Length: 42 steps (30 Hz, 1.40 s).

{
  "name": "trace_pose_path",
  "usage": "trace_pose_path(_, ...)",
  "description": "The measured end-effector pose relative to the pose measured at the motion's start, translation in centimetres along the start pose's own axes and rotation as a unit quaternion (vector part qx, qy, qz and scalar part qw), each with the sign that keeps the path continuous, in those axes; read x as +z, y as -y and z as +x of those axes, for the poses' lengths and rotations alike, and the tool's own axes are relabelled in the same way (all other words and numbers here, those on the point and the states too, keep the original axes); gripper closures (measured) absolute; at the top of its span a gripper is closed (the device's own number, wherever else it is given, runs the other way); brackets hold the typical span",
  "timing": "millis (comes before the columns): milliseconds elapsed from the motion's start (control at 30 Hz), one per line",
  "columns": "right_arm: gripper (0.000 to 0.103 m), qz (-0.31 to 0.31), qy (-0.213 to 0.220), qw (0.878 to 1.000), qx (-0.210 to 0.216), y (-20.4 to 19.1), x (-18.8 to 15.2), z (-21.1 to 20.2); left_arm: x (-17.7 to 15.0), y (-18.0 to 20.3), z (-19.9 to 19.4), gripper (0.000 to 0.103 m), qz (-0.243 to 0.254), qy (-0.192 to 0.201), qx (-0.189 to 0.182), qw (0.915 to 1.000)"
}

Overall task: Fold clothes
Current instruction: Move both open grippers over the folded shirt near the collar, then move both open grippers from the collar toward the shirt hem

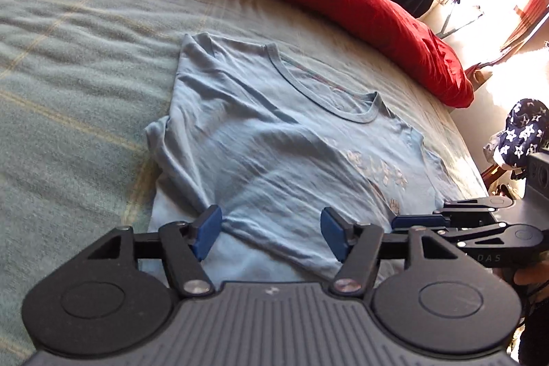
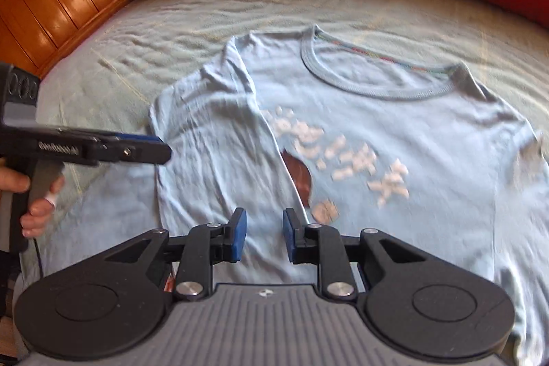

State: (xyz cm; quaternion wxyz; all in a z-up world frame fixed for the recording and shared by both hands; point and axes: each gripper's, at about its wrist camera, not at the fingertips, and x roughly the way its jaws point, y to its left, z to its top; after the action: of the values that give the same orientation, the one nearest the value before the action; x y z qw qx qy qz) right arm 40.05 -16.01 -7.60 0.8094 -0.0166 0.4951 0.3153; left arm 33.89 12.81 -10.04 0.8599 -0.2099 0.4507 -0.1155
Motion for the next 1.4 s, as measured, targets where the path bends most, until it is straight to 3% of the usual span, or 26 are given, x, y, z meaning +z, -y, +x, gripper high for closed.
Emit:
trace_pose_path(167, 0.072, 0.026, 0.034, 0.999, -0.021, 0.7, -5.9, -5.0, -0.8, 2.7, -1.5, 0.038, 0.025, -0.016, 0.029, 0.9992)
trace_pose_path(200, 0.067, 0.016, 0.042, 0.999, -0.024, 0.1, -6.9, -6.0, -1.0, 3.5, -1.8, 0.038, 0.030, -0.015, 0.027, 0.9991)
trace_pose_path(367, 0.065, -0.091, 0.053, 0.992, -0.070, -4.0, -10.9, -9.1, -2.7, 7.1, -2.3, 0.036, 0.048, -0.012, 0.028, 0.9984)
trace_pose_path(433, 0.052, -0.125, 0.045, 0.988, -0.079, -5.1, -12.3, -9.2, -3.6, 8.5, -2.6, 0.036, 0.061, -0.010, 0.034, 0.9975)
trace_pose_path(600, 0.053, -0.179, 0.030, 0.978, -0.107, -6.2, -14.5, -8.5, -6.6, 10.0, -4.1, 0.036, 0.071, 0.014, 0.047, 0.9963)
trace_pose_path(667, 0.061, -0.199, 0.024, 0.972, -0.121, -6.7, -15.1, -8.2, -7.6, 10.0, -4.5, 0.036, 0.060, 0.006, 0.047, 0.9970)
trace_pose_path(733, 0.090, -0.219, 0.018, 0.966, -0.134, -7.1, -15.8, -7.8, -8.5, 10.0, -4.9, 0.036, 0.059, 0.003, 0.051, 0.9969)
trace_pose_path(800, 0.098, -0.237, 0.011, 0.960, -0.147, -7.5, -16.4, -7.5, -9.4, 10.1, -5.4, 0.036, 0.060, 0.002, 0.058, 0.9965)
trace_pose_path(900, 0.103, -0.221, 0.011, 0.966, -0.134, -7.0, -16.5, -8.2, -10.2, 10.2, -6.3, 0.036, 0.057, 0.000, 0.070, 0.9959)
trace_pose_path(1133, 0.103, -0.186, 0.012, 0.978, -0.096, -6.4, -17.7, -9.4, -10.8, 11.2, -7.9, 0.036, 0.068, 0.012, 0.087, 0.9938)
trace_pose_path(1200, 0.102, -0.168, 0.033, 0.982, -0.082, -6.6, -17.8, -10.2, -10.1, 11.2, -8.0, 0.033, 0.080, 0.021, 0.092, 0.9923)
trace_pose_path(1267, 0.092, -0.144, 0.059, 0.985, -0.072, -7.0, -17.2, -11.0, -8.6, 11.0, -7.8, 0.032, 0.083, 0.030, 0.091, 0.9919)
trace_pose_path(1400, 0.082, -0.125, 0.097, 0.981, -0.111, -7.4, -15.0, -10.3, -4.0, 9.5, -6.3, 0.032, 0.053, 0.036, 0.069, 0.9955)
